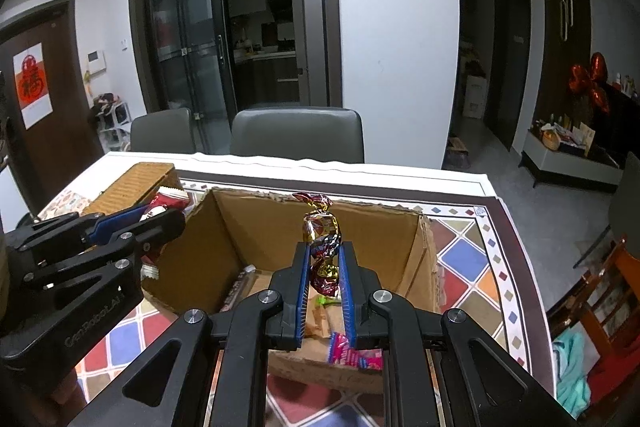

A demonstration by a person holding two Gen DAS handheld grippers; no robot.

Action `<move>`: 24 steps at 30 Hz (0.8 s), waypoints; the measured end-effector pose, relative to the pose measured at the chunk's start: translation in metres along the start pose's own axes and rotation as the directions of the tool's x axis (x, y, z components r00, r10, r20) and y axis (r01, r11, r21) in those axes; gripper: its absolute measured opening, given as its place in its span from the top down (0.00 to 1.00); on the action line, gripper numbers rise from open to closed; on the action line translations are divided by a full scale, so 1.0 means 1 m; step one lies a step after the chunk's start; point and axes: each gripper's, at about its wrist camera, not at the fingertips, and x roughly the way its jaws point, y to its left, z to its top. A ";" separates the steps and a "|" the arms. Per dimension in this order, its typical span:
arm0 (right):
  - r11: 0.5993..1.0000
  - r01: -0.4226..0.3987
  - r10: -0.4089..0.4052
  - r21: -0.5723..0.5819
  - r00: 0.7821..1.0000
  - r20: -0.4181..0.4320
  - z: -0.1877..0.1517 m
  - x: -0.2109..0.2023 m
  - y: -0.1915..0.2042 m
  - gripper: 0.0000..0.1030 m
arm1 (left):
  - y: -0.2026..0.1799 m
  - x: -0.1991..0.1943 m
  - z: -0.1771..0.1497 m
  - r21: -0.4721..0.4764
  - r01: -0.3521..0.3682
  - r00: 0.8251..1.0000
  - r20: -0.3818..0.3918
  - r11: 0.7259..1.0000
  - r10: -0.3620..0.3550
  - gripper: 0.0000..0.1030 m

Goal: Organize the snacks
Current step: 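Open both tools to drop the red packet and gold candy into the box, then move both tools back toward the white packet and gold-wrapped candy on the table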

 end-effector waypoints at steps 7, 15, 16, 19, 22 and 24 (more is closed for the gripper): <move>1.000 0.019 -0.019 0.006 1.000 0.013 0.000 0.004 -0.002 0.76 | -0.006 0.001 0.000 0.022 -0.019 1.000 0.001 1.000 0.019 0.66; 0.998 0.048 -0.049 0.029 0.998 0.037 0.001 -0.001 -0.011 0.45 | -0.009 -0.009 0.001 0.026 -0.052 0.998 0.031 0.998 0.051 0.40; 0.998 0.054 -0.055 0.033 0.998 0.041 0.001 -0.003 -0.012 0.39 | -0.009 -0.011 0.000 0.026 -0.058 0.998 0.032 0.998 0.057 0.38; 0.997 0.068 -0.070 0.041 0.996 0.051 0.000 -0.008 -0.014 0.30 | -0.009 -0.017 -0.002 0.030 -0.077 0.996 0.039 0.997 0.076 0.34; 0.996 0.075 -0.077 0.046 0.995 0.055 -0.001 -0.014 -0.013 0.28 | -0.007 -0.027 -0.006 0.015 -0.090 0.995 0.043 0.996 0.089 0.28; 0.996 0.076 -0.079 0.050 0.995 0.057 -0.002 -0.020 -0.012 0.28 | -0.006 -0.034 -0.008 0.007 -0.089 0.995 0.046 0.996 0.089 0.26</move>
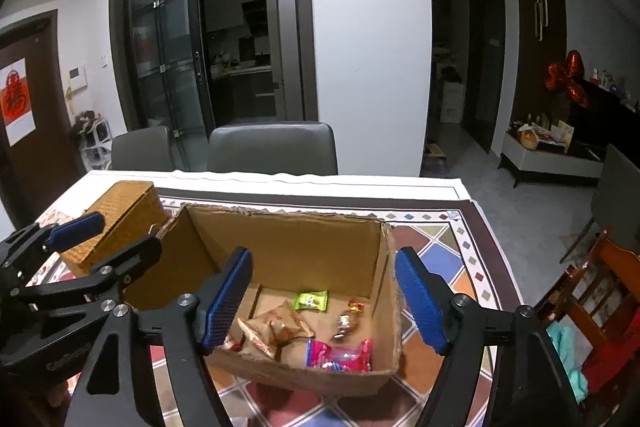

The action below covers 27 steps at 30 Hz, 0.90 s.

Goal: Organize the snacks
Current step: 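Move both tools back toward the white packet and gold-wrapped candy on the table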

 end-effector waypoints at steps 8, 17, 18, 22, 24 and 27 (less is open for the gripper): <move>1.000 -0.004 0.004 -0.006 1.000 0.010 -0.006 -0.028 0.006 0.28 | 0.004 -0.029 -0.010 -0.015 -0.018 1.000 0.009 1.000 0.018 0.22; 1.000 -0.001 0.001 0.001 1.000 0.004 -0.017 -0.053 0.012 0.28 | 0.009 -0.053 -0.028 -0.028 -0.033 0.999 -0.004 0.999 0.033 0.22; 1.000 -0.001 0.001 0.003 1.000 0.001 -0.018 -0.055 0.013 0.28 | 0.011 -0.055 -0.030 -0.032 -0.036 0.999 -0.005 0.999 0.036 0.22; 1.000 0.005 -0.005 0.006 1.000 -0.012 -0.026 -0.062 0.016 0.28 | 0.014 -0.064 -0.038 -0.037 -0.041 0.999 -0.007 0.998 0.040 0.22; 1.000 0.008 -0.008 0.000 1.000 -0.020 -0.031 -0.065 0.020 0.28 | 0.015 -0.069 -0.042 -0.038 -0.042 0.999 -0.006 0.998 0.042 0.22; 1.000 0.016 -0.016 -0.007 1.000 -0.024 -0.037 -0.070 0.021 0.28 | 0.018 -0.074 -0.048 -0.043 -0.045 0.999 -0.009 0.998 0.045 0.22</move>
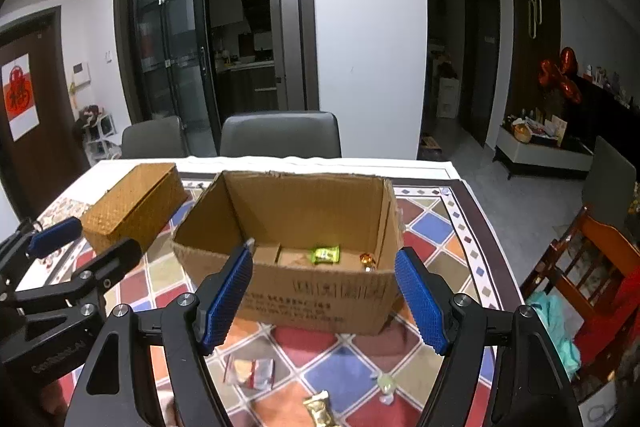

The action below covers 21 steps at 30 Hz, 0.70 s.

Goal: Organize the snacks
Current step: 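Move both tools back toward the white packet and gold-wrapped candy on the table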

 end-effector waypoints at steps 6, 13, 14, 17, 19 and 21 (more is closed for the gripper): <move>1.000 0.012 -0.011 0.004 1.000 -0.013 -0.011 -0.006 0.008 0.28 | 0.009 -0.009 -0.013 -0.009 -0.003 1.000 -0.008 1.000 0.003 0.22; 0.999 0.038 -0.038 -0.022 0.999 -0.027 -0.023 -0.018 0.022 0.28 | 0.023 -0.021 -0.027 -0.030 0.002 1.000 -0.014 1.000 -0.002 0.22; 0.999 0.039 -0.040 -0.023 0.999 -0.025 -0.024 -0.021 0.024 0.28 | 0.024 -0.022 -0.029 -0.029 0.002 1.000 -0.015 1.000 -0.002 0.22; 0.999 0.043 -0.044 -0.018 0.999 -0.023 -0.029 -0.028 0.029 0.28 | 0.026 -0.028 -0.033 -0.027 0.006 1.000 -0.017 1.000 -0.007 0.22; 0.999 0.044 -0.045 -0.012 0.999 -0.023 -0.031 -0.032 0.031 0.28 | 0.026 -0.032 -0.035 -0.022 0.001 1.000 -0.015 1.000 -0.001 0.22; 0.999 0.049 -0.050 -0.012 0.999 -0.022 -0.034 -0.035 0.032 0.28 | 0.028 -0.037 -0.039 -0.022 0.001 1.000 -0.012 1.000 -0.001 0.22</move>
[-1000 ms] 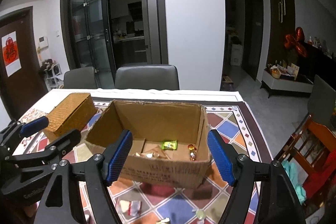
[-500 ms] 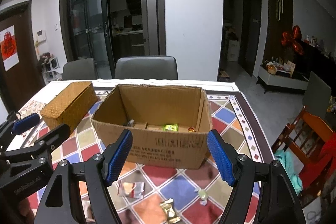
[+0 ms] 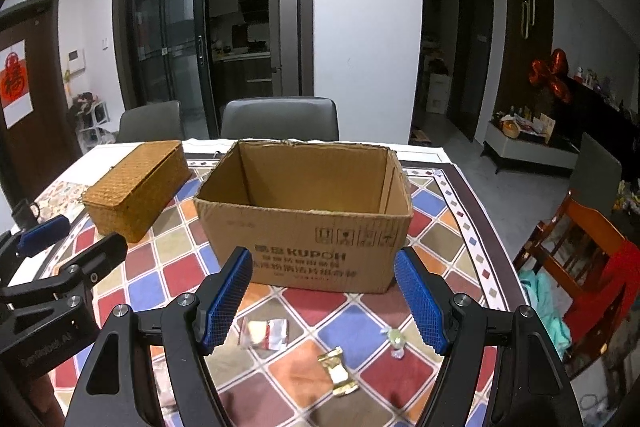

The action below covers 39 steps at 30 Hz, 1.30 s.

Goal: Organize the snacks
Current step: 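Move both tools back toward the white packet and gold-wrapped candy on the table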

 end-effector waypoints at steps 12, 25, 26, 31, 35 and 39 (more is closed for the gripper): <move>1.000 0.016 -0.016 -0.013 1.000 0.001 -0.018 -0.013 0.007 0.28 | 0.007 -0.015 -0.020 0.005 -0.014 1.000 -0.003 1.000 0.014 0.22; 0.999 0.019 -0.020 -0.027 1.000 -0.016 -0.040 -0.015 0.013 0.28 | 0.013 -0.012 -0.051 -0.019 -0.020 0.999 -0.035 1.000 0.020 0.22; 0.999 0.019 -0.020 -0.029 1.000 -0.017 -0.041 -0.015 0.013 0.28 | 0.014 -0.012 -0.054 -0.024 -0.021 0.999 -0.037 0.999 0.021 0.22; 0.999 0.020 -0.021 -0.038 1.000 -0.023 -0.050 -0.014 0.019 0.28 | 0.017 -0.010 -0.064 -0.033 -0.028 0.998 -0.049 0.999 0.027 0.22; 0.999 0.017 -0.018 -0.037 0.999 -0.031 -0.057 -0.011 0.021 0.28 | 0.020 -0.006 -0.073 -0.037 -0.035 0.997 -0.063 0.999 0.033 0.22; 0.999 0.011 -0.012 -0.034 0.999 -0.032 -0.063 -0.010 0.021 0.28 | 0.021 -0.002 -0.080 -0.036 -0.044 0.997 -0.070 0.998 0.042 0.22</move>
